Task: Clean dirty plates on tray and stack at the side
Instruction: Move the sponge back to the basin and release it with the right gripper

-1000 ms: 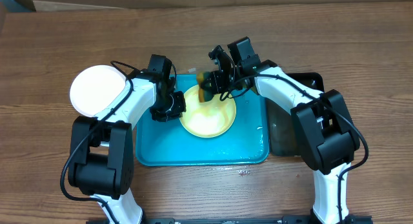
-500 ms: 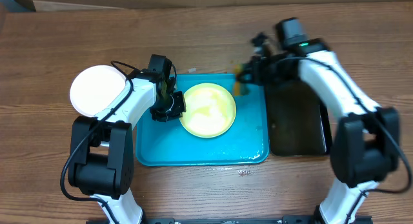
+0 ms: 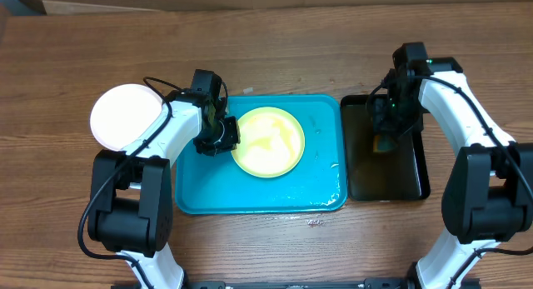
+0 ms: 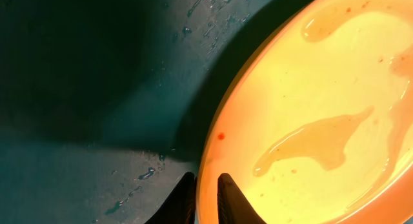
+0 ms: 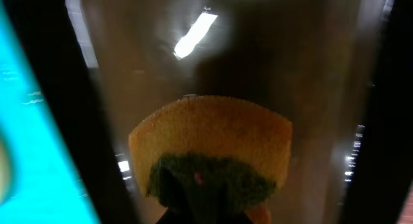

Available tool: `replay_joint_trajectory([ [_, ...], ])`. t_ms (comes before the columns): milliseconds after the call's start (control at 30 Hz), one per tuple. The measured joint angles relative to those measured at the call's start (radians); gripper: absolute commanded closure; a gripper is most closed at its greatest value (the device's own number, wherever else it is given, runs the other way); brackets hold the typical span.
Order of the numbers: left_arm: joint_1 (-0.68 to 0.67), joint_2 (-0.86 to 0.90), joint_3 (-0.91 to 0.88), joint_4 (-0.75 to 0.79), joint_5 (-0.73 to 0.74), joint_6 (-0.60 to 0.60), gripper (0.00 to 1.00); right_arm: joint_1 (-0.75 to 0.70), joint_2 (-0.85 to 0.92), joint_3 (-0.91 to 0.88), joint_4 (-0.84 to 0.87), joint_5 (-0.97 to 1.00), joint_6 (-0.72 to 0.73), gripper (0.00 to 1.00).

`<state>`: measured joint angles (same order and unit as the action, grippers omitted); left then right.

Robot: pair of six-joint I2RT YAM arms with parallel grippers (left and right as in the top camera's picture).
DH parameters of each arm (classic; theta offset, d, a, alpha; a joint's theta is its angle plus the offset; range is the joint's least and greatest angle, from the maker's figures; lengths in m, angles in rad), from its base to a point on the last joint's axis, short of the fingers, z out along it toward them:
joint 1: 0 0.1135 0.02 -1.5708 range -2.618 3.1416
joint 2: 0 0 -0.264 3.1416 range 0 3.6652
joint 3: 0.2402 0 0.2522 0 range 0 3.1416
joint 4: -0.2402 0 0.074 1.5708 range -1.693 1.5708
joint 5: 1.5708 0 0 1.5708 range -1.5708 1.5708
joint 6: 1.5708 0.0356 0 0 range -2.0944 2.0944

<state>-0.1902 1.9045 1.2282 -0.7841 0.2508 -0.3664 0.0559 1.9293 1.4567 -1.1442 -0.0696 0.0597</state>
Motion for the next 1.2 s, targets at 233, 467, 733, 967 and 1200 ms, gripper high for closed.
replay_joint_trajectory([
  [233, 0.000, 0.000, 0.000, 0.000, 0.000, 0.003, 0.76, 0.000, 0.000, -0.006, 0.018, 0.048, -0.001, 0.50],
  [467, 0.000, 0.000, 0.000, -0.001, 0.000, 0.003, 0.70, -0.003, 0.000, 0.025, -0.021, 0.058, 0.005, 0.27],
  [733, 0.000, 0.000, 0.000, -0.004, 0.000, 0.003, 0.66, -0.114, 0.000, 0.194, -0.023, 0.058, 0.045, 0.23],
  [967, -0.020, 0.000, -0.021, 0.025, -0.039, 0.003, 0.67, -0.303, 0.000, 0.195, -0.024, 0.061, 0.105, 0.00],
  [1200, -0.072, 0.000, -0.033, 0.074, -0.117, -0.002, 0.75, -0.382, 0.000, 0.195, -0.015, 0.069, 0.119, 0.00],
])
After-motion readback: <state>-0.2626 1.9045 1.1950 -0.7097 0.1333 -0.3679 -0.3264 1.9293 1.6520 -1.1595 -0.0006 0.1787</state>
